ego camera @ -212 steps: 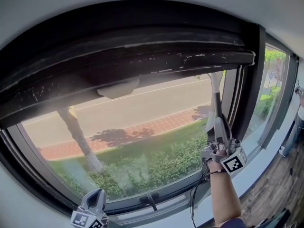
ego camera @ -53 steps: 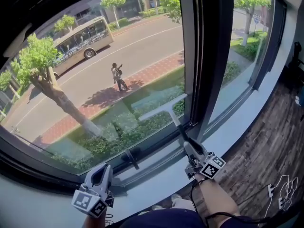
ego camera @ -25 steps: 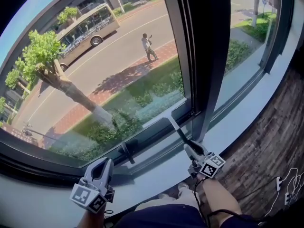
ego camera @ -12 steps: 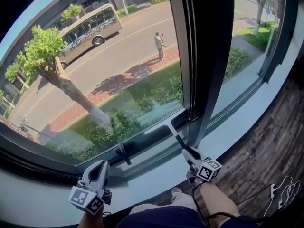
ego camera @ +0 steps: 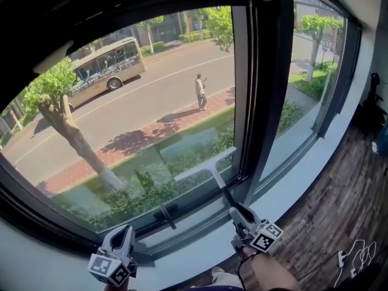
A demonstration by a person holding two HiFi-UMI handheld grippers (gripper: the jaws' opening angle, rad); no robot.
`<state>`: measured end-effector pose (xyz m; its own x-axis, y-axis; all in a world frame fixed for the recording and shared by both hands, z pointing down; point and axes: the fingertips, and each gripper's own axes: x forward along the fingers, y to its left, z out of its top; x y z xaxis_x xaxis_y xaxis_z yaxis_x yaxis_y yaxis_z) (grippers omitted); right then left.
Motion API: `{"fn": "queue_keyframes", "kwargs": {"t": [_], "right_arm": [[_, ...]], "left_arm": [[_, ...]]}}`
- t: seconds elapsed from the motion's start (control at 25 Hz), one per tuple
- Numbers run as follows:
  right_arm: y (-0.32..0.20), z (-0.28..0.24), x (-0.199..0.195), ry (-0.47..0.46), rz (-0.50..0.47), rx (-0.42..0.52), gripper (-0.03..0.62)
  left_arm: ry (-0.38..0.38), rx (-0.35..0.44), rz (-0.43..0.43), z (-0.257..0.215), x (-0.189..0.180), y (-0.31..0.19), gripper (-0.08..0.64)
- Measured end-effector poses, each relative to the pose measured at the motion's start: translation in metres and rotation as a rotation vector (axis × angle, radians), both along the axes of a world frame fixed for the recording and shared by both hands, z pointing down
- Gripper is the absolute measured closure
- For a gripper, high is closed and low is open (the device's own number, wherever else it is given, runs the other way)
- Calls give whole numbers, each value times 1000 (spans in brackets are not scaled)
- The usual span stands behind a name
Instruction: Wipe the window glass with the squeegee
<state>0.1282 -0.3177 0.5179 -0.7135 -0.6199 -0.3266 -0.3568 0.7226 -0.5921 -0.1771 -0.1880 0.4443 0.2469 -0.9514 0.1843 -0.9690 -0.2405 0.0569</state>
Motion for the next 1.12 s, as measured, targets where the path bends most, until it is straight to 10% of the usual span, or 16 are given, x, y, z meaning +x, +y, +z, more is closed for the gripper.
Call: {"fn": "queue_keyframes", "kwargs": {"t": [0.52, 1.12], "right_arm": [[1, -273, -63, -182, 70, 492, 489], [-21, -369, -131, -245, 58, 609, 489]], "left_arm": [[11, 124, -1, -16, -38, 11, 555], [-1, 228, -32, -76, -75, -2, 555]]}}
